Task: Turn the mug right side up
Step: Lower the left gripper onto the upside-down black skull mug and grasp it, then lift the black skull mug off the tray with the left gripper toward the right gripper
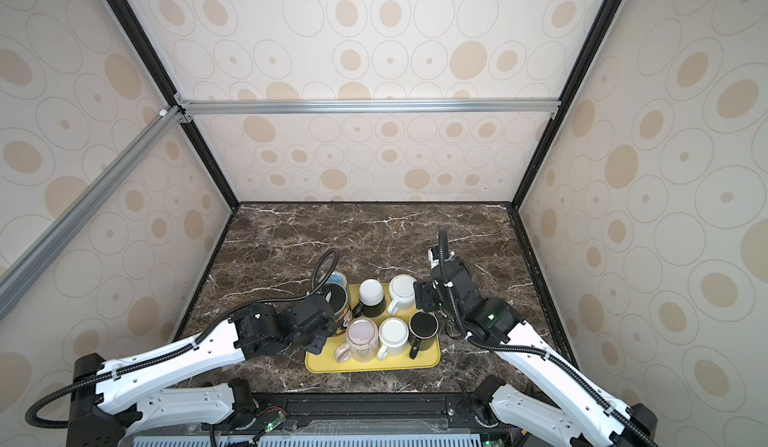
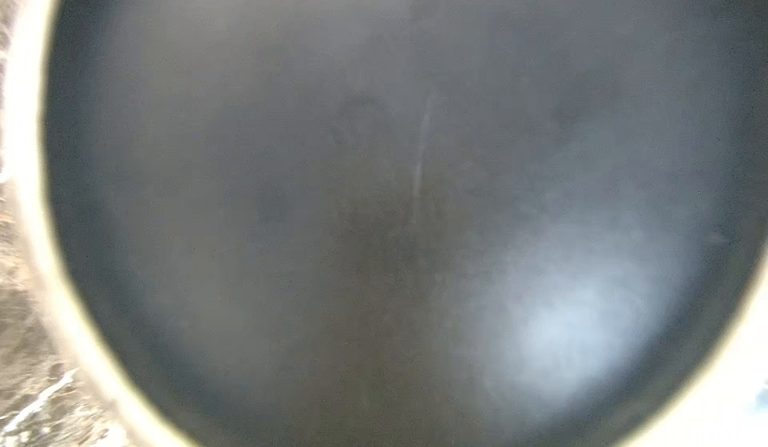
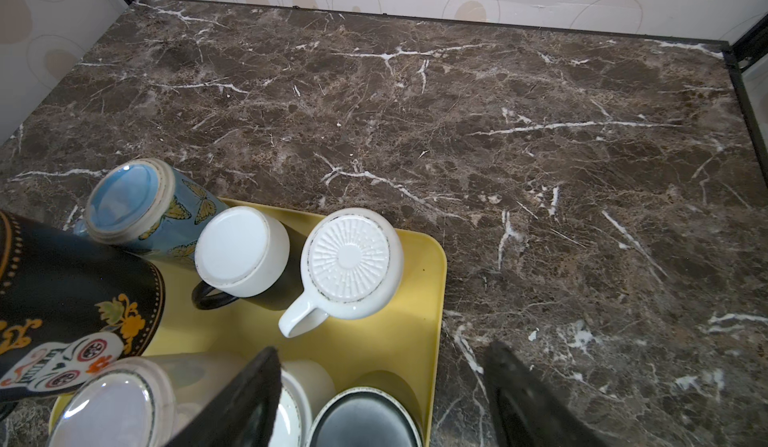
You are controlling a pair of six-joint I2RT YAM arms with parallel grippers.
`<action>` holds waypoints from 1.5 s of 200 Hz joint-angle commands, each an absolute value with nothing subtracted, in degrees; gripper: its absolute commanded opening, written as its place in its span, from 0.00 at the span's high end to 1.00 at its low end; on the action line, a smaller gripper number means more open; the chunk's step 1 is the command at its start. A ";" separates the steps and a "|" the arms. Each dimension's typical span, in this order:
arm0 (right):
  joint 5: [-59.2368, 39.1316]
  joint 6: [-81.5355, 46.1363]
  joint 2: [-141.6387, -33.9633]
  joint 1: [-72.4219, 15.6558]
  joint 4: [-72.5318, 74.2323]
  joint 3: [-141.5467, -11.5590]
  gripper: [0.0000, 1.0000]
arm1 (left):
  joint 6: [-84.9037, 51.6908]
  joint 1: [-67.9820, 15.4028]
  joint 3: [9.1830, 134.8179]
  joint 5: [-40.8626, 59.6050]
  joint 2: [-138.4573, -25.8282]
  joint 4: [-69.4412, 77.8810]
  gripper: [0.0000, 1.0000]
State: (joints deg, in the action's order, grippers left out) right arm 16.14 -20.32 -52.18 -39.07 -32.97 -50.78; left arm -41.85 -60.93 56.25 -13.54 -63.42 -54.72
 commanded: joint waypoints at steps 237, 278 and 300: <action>-38.29 -46.25 -59.75 -21.87 27.30 -39.27 0.31 | -28.92 -37.62 75.25 10.85 -69.66 1.09 1.00; -44.94 -61.77 -68.09 -17.50 50.94 -39.38 0.37 | -39.10 -33.32 70.13 23.36 -69.48 15.47 1.00; -47.40 -67.13 -71.61 -16.91 60.28 -40.89 0.39 | -45.24 -31.88 67.12 29.20 -70.03 24.31 1.00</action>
State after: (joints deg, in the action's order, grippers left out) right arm -41.69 -56.49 -68.86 -17.56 41.95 -38.74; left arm -36.69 -33.52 67.42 18.44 -72.42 1.67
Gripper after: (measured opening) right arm 0.620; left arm 0.181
